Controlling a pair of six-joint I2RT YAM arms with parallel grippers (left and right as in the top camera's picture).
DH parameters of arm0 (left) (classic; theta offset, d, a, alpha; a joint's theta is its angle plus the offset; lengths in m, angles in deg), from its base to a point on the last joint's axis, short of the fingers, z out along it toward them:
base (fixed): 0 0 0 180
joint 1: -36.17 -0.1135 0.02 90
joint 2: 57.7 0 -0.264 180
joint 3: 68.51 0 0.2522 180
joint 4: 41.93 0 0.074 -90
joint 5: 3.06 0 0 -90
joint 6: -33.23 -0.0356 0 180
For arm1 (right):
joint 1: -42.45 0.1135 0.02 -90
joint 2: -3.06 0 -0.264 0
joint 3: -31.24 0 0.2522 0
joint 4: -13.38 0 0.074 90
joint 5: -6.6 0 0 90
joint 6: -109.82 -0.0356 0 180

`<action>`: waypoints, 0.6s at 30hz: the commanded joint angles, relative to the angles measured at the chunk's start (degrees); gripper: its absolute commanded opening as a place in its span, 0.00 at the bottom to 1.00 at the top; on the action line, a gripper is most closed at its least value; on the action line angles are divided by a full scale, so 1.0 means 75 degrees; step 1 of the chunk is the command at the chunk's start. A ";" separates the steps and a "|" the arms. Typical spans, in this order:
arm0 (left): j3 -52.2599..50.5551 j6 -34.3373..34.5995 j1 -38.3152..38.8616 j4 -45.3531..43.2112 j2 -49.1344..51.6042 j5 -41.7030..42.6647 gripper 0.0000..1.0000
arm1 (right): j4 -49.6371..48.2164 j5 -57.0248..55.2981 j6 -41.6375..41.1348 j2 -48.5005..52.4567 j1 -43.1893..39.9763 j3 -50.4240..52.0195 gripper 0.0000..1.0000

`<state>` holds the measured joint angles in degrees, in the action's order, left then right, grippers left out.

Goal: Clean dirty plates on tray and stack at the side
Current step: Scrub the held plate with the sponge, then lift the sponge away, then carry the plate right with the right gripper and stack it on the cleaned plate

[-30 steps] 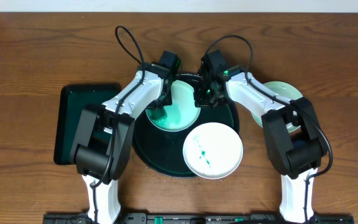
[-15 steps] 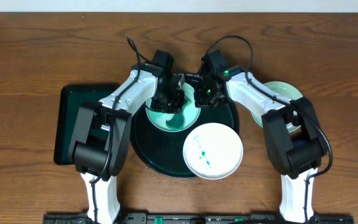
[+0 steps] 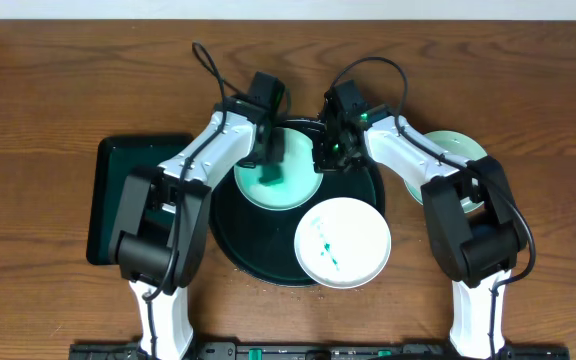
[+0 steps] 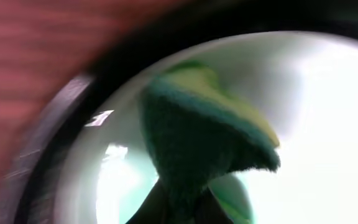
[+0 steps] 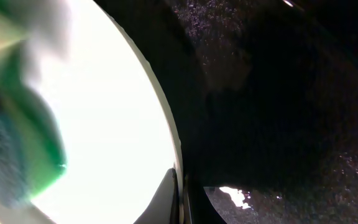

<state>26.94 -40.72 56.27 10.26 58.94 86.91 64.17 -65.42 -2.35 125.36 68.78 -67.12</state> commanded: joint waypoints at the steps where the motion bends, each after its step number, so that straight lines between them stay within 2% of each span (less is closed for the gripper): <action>1: -0.0058 0.0589 -0.0271 0.0632 -0.0163 -0.2247 0.07 | 0.0119 -0.0079 -0.0003 0.0169 0.0073 0.0000 0.01; 5: -0.0058 0.0708 -0.0236 0.1323 -0.0635 -0.2124 0.07 | 0.0119 -0.0105 -0.0009 0.0169 0.0073 0.0000 0.01; 8: -0.0058 0.0705 -0.0248 0.1757 -0.1250 -0.1597 0.07 | 0.0122 -0.0111 -0.0006 0.0169 0.0073 0.0000 0.01; 13: -0.0058 0.0699 -0.0425 0.1964 -0.2186 -0.1061 0.07 | 0.0122 -0.0108 0.0000 0.0166 0.0073 -0.0003 0.01; 18: -0.0061 0.0670 -0.0807 0.1985 -0.2739 -0.1058 0.07 | 0.0245 -0.0224 0.0085 0.0003 0.0111 -0.0131 0.01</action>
<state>26.70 -36.02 52.16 24.78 40.25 78.82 64.57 -65.38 -2.35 125.38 68.78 -67.29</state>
